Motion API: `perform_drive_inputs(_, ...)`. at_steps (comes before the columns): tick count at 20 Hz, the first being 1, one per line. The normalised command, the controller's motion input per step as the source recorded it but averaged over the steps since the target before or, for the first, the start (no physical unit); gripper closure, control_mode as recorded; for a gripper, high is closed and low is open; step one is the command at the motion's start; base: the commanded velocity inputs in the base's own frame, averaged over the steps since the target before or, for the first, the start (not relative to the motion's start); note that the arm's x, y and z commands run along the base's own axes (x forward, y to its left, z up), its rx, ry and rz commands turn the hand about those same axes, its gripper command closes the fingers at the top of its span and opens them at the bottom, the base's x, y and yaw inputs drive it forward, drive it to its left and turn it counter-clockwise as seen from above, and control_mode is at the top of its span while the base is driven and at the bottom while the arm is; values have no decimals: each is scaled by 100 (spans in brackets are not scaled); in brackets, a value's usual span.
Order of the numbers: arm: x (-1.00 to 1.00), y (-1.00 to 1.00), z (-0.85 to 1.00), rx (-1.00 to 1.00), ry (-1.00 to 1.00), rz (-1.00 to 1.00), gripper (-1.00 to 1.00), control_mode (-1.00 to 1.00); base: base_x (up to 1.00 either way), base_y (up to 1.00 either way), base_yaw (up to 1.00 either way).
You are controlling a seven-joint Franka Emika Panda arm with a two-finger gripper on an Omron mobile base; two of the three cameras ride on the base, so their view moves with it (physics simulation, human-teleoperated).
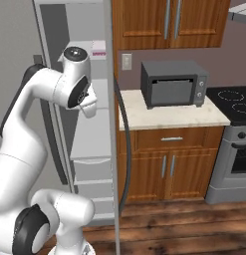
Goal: The ice cube tray has been filled with water. Take the tray and place it in the freezer to make ice. Close the freezer door after placing the tray.
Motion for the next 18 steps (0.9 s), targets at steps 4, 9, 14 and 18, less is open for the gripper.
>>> perform_drive_inputs(4, -9, -55, -26, 0, -4, 0, -100, -100, 0, 0, 0)
perform_drive_inputs(9, 0, -80, -25, 2, -3, 0, -100, -100, 0, 0, 0)
perform_drive_inputs(14, 1, -78, -12, 4, -8, 0, -100, -100, 0, 0, 0)
perform_drive_inputs(18, 8, -70, -1, 6, -10, 1, -100, -100, 0, 0, 0)
